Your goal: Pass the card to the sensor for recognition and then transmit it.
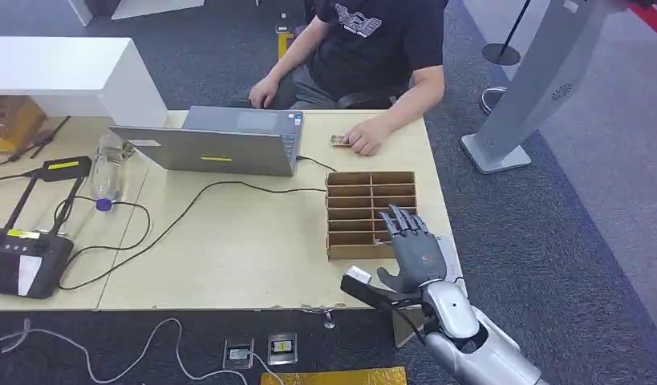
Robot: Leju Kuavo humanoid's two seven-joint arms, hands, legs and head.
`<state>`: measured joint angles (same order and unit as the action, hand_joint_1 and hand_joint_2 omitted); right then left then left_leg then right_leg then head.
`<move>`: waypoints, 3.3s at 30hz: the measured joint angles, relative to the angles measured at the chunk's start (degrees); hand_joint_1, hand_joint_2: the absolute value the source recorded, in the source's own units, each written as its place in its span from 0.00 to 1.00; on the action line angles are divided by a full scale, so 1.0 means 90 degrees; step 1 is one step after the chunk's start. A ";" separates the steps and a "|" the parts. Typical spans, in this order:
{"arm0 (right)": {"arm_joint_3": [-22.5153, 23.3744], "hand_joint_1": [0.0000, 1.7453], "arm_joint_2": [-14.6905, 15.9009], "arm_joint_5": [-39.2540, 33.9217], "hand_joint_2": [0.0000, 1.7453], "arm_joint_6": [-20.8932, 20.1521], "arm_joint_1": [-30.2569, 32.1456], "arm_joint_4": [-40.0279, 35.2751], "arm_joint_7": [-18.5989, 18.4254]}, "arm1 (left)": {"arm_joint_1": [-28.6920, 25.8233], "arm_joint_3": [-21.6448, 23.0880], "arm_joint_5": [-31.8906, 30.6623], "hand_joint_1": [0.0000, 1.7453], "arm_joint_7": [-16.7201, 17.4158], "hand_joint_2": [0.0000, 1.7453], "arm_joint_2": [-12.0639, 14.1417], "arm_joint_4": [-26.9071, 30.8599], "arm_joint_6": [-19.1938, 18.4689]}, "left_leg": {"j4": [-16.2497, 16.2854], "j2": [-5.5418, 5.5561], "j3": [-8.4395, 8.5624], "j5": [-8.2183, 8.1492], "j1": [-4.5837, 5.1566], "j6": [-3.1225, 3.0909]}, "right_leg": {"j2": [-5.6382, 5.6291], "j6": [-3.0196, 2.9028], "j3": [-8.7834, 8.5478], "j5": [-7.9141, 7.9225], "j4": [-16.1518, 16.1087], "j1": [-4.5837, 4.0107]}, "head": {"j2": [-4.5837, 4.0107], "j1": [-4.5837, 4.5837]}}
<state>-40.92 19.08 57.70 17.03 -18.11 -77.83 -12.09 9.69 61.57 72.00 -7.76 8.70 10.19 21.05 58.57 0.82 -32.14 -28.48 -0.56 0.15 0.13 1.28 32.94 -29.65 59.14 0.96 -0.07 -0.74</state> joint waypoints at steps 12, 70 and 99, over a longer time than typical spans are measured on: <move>0.0002 0.00 -0.0068 0.0107 1.00 -0.0085 -0.0043 0.0097 0.0005 | 0.0000 0.0000 0.0046 0.00 0.0002 0.00 0.0000 0.0000 0.0029 | 0.0000 0.0000 0.0000 0.0000 0.0000 0.0000 | 0.0001 0.0000 0.0000 0.0000 0.0000 0.0000 | 0.0000 -0.0002; -0.0080 0.00 -0.0321 -0.0087 1.00 0.0882 0.0282 0.0425 -0.0146 | -0.0002 0.0000 -0.0061 0.00 0.0049 0.00 0.0092 -0.0002 0.0039 | 0.0000 -0.0001 0.0001 0.0000 0.0000 0.0000 | -0.0004 0.0000 0.0001 0.0000 -0.0001 0.0000 | 0.0000 0.0000; -0.0053 0.00 -0.0394 -0.0252 1.00 0.0969 -0.0133 0.0891 0.0323 | -0.0006 0.0000 -0.0012 0.00 0.0049 0.00 0.0100 -0.0002 0.0100 | 0.0000 -0.0001 0.0000 0.0000 0.0000 0.0000 | -0.0004 0.0000 0.0000 0.0000 0.0000 0.0000 | 0.0000 -0.0002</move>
<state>-41.40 15.54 55.43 25.75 -19.31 -69.81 -9.18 9.63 61.57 71.89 -7.32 9.60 10.16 21.94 58.57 0.81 -32.14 -28.48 -0.56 0.15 0.10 1.28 32.94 -29.64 59.14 0.96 -0.07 -0.76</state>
